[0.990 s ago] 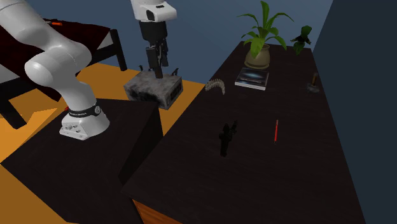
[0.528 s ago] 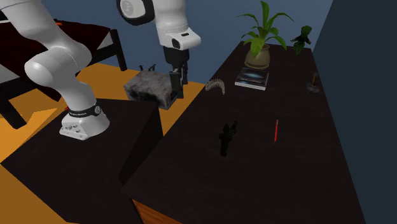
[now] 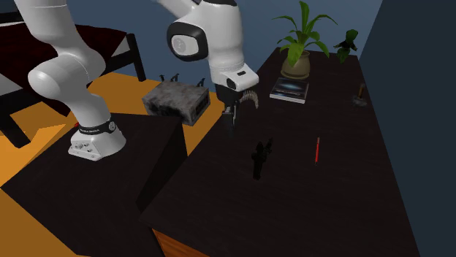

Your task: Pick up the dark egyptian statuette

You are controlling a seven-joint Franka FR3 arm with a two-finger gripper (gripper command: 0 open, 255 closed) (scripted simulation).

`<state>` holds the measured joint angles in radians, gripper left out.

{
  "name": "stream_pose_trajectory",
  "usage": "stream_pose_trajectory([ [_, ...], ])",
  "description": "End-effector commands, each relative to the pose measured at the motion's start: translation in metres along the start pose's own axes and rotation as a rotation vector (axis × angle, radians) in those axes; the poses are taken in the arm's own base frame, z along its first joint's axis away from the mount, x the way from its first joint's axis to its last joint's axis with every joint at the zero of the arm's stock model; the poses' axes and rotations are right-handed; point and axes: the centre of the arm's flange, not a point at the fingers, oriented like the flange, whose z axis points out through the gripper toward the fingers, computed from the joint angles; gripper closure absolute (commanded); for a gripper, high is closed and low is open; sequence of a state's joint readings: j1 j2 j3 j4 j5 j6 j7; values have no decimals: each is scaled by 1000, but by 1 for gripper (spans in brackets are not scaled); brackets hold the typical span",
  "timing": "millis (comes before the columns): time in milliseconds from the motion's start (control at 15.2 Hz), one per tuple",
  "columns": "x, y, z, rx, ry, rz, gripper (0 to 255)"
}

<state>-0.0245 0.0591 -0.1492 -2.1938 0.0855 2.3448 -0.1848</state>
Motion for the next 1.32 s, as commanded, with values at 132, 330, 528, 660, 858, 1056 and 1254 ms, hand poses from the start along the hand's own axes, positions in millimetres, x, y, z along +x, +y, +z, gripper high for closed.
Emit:
stream_pose_trajectory([
  [132, 31, 14, 40, 2, 10, 29, 0],
  [330, 56, 25, 66, 4, 18, 49, 0],
  [528, 54, 25, 82, 4, 18, 49, 0],
  [660, 53, 26, 92, 4, 18, 49, 0],
  [858, 52, 26, 106, 4, 18, 49, 0],
  [1056, 52, 27, 106, 4, 18, 49, 255],
  [1254, 52, 27, 106, 4, 18, 49, 255],
])
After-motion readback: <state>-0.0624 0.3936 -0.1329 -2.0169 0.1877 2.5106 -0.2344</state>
